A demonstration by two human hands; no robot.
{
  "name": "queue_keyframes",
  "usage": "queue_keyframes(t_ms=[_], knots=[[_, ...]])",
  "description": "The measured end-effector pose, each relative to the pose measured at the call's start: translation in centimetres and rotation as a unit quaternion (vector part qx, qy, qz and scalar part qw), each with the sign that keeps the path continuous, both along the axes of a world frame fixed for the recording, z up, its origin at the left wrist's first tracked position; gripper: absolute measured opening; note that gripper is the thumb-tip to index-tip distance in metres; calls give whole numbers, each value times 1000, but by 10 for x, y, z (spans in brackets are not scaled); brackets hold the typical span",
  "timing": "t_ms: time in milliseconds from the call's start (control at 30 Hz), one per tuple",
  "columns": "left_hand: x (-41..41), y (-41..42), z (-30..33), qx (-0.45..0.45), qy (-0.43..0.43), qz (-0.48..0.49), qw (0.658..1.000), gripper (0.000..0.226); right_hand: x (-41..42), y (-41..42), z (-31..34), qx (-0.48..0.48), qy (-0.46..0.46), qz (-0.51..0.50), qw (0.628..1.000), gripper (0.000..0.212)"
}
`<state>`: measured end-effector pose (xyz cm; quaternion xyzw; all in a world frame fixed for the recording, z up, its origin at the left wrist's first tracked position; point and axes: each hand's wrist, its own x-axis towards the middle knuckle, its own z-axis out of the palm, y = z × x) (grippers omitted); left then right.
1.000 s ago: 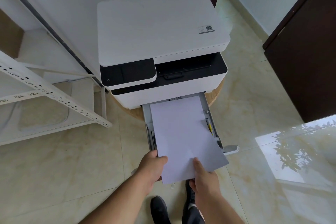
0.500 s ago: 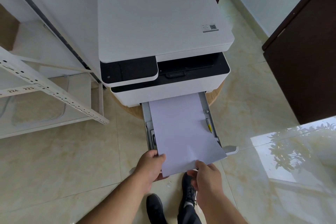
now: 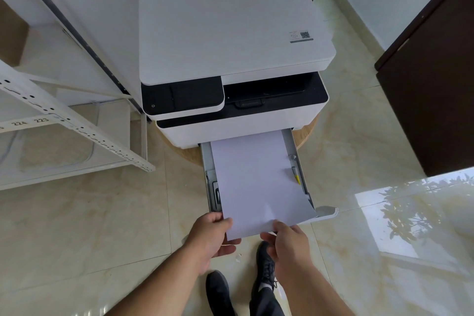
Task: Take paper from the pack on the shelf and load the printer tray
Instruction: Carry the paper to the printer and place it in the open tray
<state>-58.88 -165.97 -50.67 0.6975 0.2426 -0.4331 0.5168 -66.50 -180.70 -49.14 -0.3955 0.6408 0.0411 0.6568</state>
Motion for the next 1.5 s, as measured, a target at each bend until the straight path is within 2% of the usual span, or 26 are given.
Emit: queue_keyframes(t_ms=[200,367,800,1500], knots=[[-2,-1,1,-5,-1,-20,1000,19,-1,-2,1,11,2,0,1000,11],[-3,0,-2,-8,-1,-8,1000,18,-4,-7,-2,-11,-2,-23,1000,15],[-4,7,-12,-2,-13,15,1000,24,1,-10,-11,15,-8,-19,1000,14],[0,-3,-21,36,-74,25,996,14,21,-22,-20,30,25,2,999,5]])
